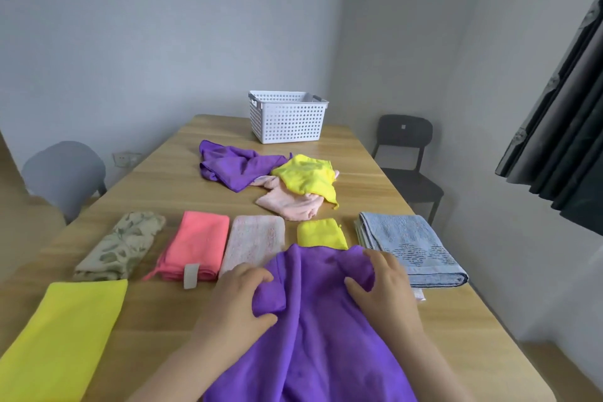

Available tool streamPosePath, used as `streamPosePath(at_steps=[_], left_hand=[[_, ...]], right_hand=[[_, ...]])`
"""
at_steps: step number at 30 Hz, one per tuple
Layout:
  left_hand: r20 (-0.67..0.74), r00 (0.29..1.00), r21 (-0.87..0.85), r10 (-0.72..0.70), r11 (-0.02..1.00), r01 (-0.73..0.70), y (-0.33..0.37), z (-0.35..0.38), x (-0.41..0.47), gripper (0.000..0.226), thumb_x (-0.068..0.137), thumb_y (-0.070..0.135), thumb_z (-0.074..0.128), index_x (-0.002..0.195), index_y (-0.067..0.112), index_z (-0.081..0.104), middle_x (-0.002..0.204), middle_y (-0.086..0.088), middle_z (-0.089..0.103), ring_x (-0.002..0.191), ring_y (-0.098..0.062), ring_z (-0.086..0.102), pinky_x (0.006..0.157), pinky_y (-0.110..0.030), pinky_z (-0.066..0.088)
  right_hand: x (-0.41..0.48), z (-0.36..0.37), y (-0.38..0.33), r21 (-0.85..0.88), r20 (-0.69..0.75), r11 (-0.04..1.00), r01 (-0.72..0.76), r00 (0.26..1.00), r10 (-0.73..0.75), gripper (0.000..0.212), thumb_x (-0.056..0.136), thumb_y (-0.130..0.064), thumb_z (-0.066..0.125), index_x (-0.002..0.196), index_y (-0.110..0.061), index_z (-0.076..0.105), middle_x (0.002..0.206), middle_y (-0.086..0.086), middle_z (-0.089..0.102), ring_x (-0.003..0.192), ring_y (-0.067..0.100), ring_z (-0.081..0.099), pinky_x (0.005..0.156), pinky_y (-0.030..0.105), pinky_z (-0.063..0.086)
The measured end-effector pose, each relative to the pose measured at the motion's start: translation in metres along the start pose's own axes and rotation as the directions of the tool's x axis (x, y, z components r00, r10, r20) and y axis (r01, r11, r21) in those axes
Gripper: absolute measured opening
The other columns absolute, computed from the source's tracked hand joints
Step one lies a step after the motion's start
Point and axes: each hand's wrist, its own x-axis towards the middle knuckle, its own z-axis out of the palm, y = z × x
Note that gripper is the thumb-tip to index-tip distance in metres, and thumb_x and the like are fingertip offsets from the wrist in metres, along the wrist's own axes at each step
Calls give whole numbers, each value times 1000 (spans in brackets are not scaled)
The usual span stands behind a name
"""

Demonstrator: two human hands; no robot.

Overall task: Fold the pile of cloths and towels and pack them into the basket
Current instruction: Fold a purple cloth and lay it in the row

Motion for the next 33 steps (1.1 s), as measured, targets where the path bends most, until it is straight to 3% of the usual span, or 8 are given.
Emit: streamPosePath(at_steps=[4,8,13,19,22,26,28,33], left_hand=[[3,1000,97,-8,995,8,-10,1,-4,36,71,20,76,105,23,64,99,13,51,97,-12,53,82,-16,35],[-114,993,64,11,998,-3,-11,-1,-1,14,74,16,76,68,21,64,68,12,49,65,-9,50,58,-12,31],[-162,949,-299,-269,930,212,3,-7,-7,41,87,18,63,53,12,42,46,-2,43,44,-9,39,50,-24,31],[-33,931,-565,-363,775,282,32,-5,-37,27,90,7,57,63,4,58,56,-8,66,45,-6,59,48,-15,45],[5,928,-624,-373,724,294,32,-2,-48,30,92,9,54,65,1,62,59,-6,69,51,-10,64,50,-18,49],[7,924,-629,-382,717,301,22,-4,-56,28,91,7,57,65,-3,60,59,-11,66,56,-11,66,54,-20,53],[-12,920,-639,-391,711,294,16,-5,-57,26,90,4,58,65,-2,60,59,-11,65,57,-11,67,56,-22,55],[-36,898,-699,-438,653,291,5,-2,-57,16,87,-3,60,72,2,62,64,-7,69,59,-16,69,60,-27,58]], right_hand=[[12,5,-7,-99,15,994,-41,999,43,49,80,-30,67,126,-20,54,114,0,51,108,21,50,77,29,44],[16,0,-9,-7,-64,999,-46,997,45,2,83,-17,60,81,-17,58,72,-3,54,72,24,55,53,30,32],[-8,-22,-18,176,-178,984,25,984,7,27,81,-9,63,61,-19,47,49,1,43,50,16,35,49,26,30],[-69,-16,-57,395,99,913,102,983,-152,38,83,-13,62,114,-34,57,53,-6,49,49,11,48,54,20,43],[-80,-4,-61,386,294,919,82,933,-207,47,86,-17,58,123,-45,48,62,-3,59,56,15,61,67,34,53],[-82,-4,-62,480,524,877,-31,812,-258,54,91,-10,54,128,-48,42,83,-1,70,69,10,67,75,25,55],[-79,-3,-62,463,524,886,-1,807,-273,54,91,-6,51,126,-46,47,86,-2,69,70,9,66,74,21,54],[-58,6,-65,218,408,887,406,788,-461,52,81,-11,56,125,-39,56,105,-20,55,77,-4,52,74,10,42]])
